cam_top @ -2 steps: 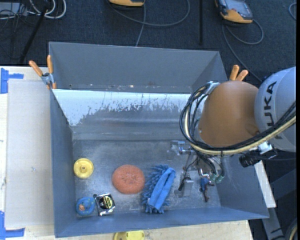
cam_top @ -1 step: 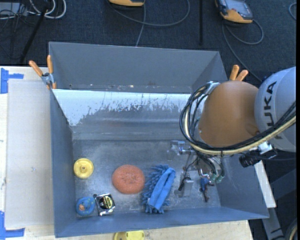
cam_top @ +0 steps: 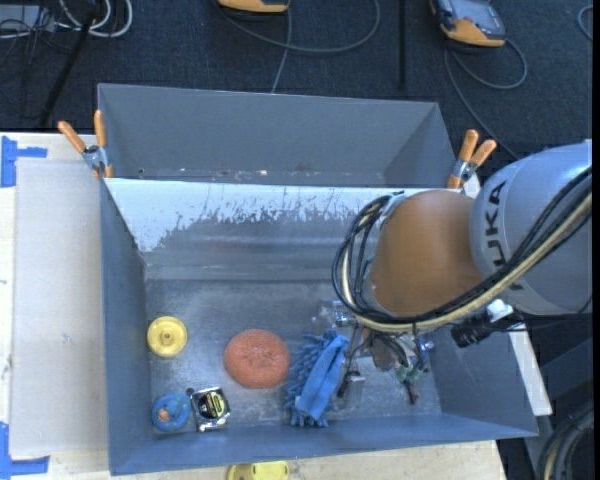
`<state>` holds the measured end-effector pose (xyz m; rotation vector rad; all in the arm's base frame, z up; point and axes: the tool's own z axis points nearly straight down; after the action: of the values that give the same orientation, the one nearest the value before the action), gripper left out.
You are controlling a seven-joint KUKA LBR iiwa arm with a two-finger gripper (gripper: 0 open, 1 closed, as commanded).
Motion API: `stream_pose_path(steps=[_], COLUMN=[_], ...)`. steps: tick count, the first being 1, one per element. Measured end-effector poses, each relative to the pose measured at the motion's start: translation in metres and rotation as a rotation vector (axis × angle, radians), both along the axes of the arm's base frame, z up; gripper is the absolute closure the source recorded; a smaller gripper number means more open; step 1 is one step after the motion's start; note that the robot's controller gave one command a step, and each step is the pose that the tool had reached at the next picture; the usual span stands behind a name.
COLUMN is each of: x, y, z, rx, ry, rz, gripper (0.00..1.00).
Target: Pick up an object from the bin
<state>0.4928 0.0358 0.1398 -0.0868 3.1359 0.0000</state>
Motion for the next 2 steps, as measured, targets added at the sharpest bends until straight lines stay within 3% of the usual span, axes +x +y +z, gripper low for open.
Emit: stream_pose_path(steps=[1, 2], x=[-0.0043, -0.0043], y=[0.0217, 0.0216], z=[-0.0704, -0.0704], rx=[0.0, 0.0], ry=[0.009, 0.009], rz=[0.193, 0.192], gripper=[1.0, 1.0])
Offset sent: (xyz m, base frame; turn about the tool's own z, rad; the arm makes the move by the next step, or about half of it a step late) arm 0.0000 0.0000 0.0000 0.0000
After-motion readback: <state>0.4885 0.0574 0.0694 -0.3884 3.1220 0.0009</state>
